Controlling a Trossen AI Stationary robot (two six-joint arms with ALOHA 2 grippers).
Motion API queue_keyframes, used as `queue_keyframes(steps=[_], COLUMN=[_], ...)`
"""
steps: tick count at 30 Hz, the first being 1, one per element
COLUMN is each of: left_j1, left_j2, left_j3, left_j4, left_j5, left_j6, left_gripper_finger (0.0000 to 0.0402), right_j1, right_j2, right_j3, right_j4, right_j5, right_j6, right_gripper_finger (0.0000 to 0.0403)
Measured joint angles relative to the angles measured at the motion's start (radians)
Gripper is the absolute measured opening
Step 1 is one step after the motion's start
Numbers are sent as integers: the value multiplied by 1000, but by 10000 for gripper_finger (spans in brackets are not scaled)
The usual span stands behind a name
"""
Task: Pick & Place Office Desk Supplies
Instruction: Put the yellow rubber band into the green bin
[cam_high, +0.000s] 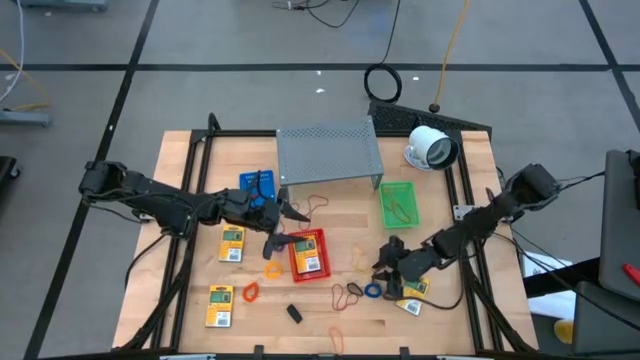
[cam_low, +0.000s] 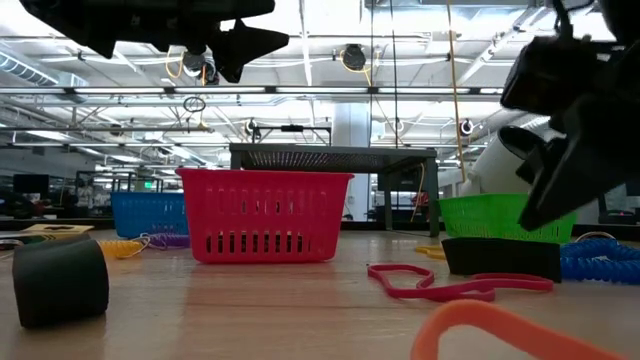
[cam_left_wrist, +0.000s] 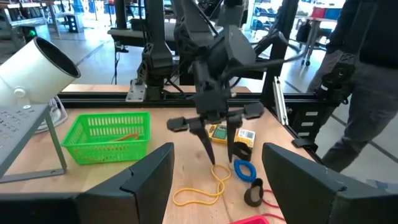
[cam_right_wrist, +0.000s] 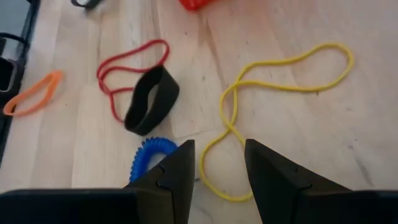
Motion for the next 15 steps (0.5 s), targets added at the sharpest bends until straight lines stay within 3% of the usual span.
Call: queue_keyframes(steps=[5,15], left_j1=[0,-22], left_j2=[0,0], left_j3=[0,0], left_j4=[0,0], left_j5=[0,0], left_j6=[-16,-56], left_gripper_finger=[255,255], right_j1=[-13,-12], right_j2=[75,203], right_j3=[0,41], right_j4=[92,102], right_j5=[-18,20], right_j6=[2,14], right_gripper_finger=[130,130])
